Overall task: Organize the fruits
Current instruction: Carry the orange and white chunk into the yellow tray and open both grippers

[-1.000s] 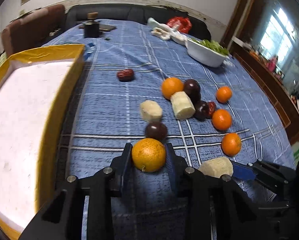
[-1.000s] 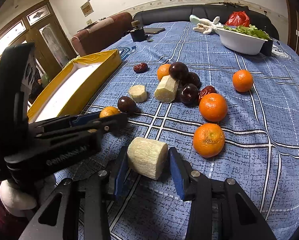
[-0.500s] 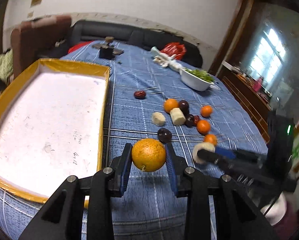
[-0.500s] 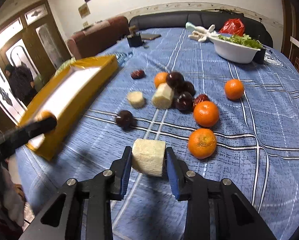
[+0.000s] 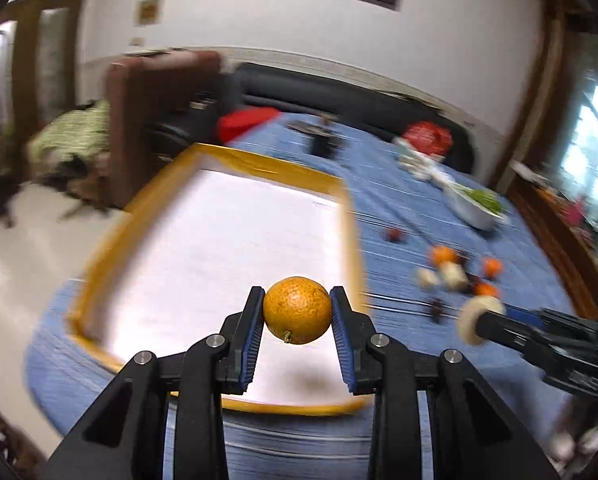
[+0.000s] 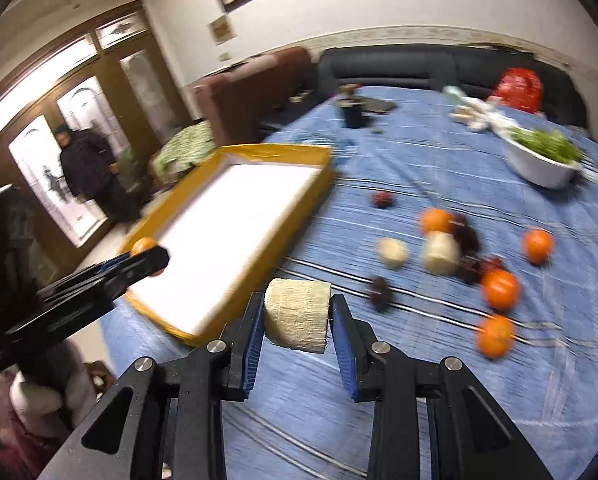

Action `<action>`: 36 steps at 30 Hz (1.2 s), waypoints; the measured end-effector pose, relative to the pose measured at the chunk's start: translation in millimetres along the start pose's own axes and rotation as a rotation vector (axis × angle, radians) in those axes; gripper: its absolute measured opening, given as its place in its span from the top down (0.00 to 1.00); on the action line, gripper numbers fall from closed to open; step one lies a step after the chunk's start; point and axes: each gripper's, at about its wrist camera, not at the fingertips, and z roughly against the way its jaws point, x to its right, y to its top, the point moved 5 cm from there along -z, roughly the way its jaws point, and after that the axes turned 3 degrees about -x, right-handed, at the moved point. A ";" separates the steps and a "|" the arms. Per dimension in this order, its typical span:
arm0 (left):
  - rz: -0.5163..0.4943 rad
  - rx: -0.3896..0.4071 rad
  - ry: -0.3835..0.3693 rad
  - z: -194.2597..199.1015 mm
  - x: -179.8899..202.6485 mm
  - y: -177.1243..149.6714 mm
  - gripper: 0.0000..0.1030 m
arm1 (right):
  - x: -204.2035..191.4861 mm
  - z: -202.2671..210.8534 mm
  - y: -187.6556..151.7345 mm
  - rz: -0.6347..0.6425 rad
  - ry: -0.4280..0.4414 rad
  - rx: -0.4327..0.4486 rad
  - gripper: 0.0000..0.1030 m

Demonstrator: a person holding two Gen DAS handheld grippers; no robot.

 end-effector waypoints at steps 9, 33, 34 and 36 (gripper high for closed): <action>0.095 -0.071 0.178 -34.9 -77.6 -0.7 0.69 | -94.5 -85.4 16.2 0.162 0.106 -0.129 0.64; 0.170 -0.035 0.050 0.8 -61.0 -3.8 0.21 | -110.1 -85.8 19.6 0.194 0.004 -0.005 0.36; 0.152 -0.022 0.033 5.9 -49.9 -3.6 0.21 | -104.5 -76.6 20.2 0.192 -0.019 0.033 0.27; 0.112 -0.005 0.017 12.1 -32.3 -2.7 0.21 | -87.5 -58.4 19.2 0.182 -0.062 0.101 0.20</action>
